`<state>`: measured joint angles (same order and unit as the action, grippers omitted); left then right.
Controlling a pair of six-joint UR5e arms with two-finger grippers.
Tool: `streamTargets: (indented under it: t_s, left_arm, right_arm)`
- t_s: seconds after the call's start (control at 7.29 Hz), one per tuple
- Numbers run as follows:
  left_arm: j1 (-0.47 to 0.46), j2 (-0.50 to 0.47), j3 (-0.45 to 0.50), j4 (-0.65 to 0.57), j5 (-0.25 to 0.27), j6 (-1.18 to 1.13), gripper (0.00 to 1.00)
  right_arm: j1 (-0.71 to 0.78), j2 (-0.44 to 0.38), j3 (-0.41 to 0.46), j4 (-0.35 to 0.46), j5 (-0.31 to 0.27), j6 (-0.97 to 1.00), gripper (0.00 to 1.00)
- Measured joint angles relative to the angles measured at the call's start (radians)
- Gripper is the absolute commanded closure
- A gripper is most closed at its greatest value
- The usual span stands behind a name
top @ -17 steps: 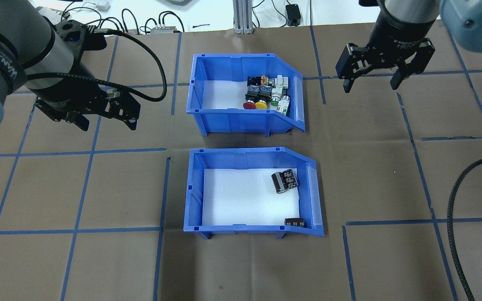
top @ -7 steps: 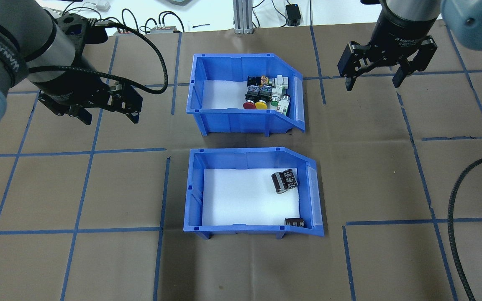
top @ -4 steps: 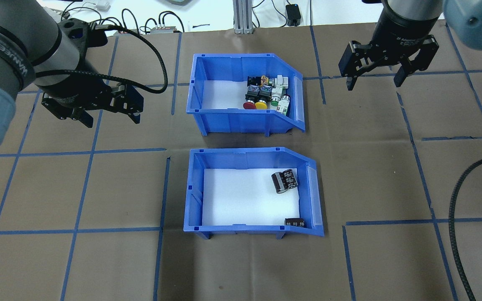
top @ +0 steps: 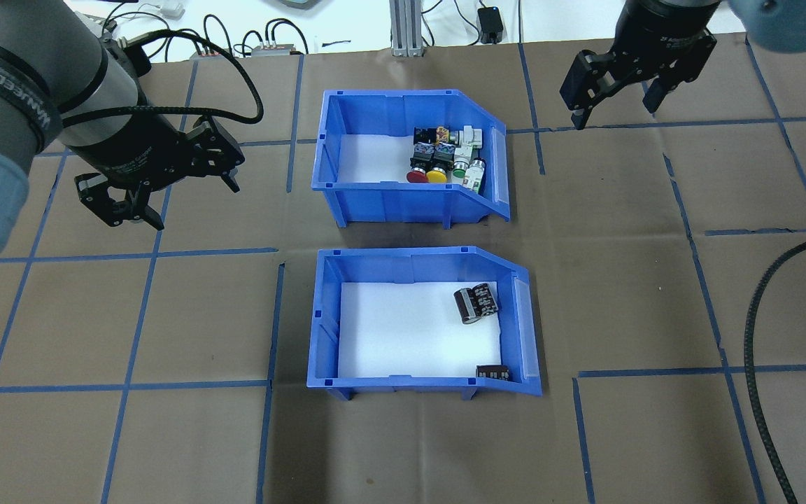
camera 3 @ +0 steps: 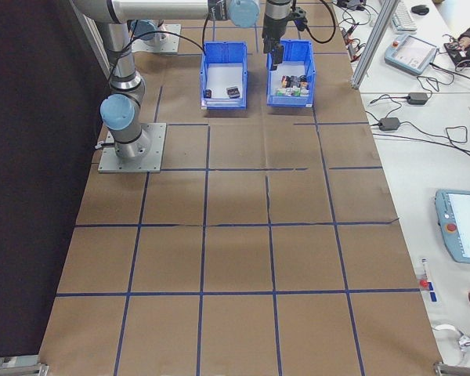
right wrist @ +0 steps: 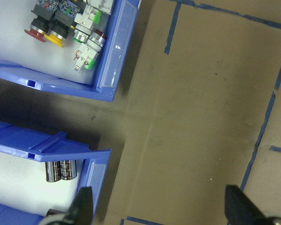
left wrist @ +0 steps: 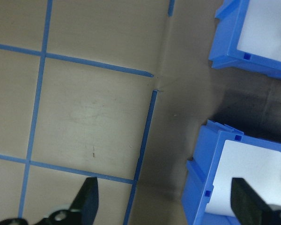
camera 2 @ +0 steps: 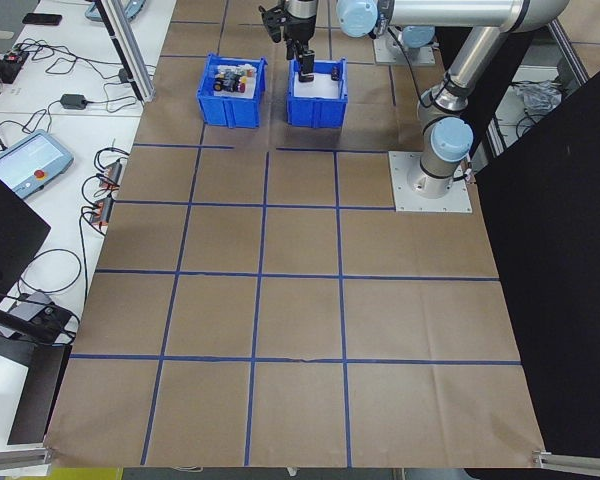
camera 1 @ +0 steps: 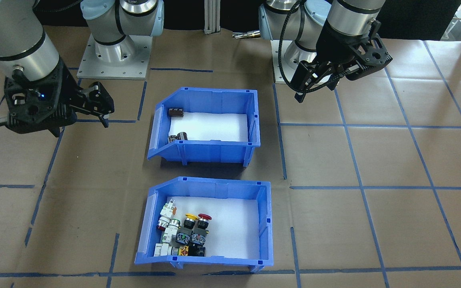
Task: Place battery box in front
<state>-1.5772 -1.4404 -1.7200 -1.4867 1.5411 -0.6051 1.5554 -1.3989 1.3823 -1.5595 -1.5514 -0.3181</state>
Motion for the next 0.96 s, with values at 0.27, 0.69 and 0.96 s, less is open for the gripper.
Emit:
streamTargets:
  t_s: [0.27,0.69,0.96]
  left_arm:
    - [-0.075,0.030,-0.046,-0.009,-0.031,-0.415,0.01]
    - [-0.223,0.135,-0.254,0.009,-0.114,-0.956,0.01]
    - [-0.322,0.175,-0.377,0.080,-0.199,-1.209,0.01]
  right_arm:
    - [0.027,0.096,-0.111,-0.005,0.029,-0.219,0.00]
    - [0.153,0.263,-0.294,-0.020,0.037,-0.405,0.00]
    - [0.248,0.318,-0.332,-0.021,0.007,-0.515,0.00]
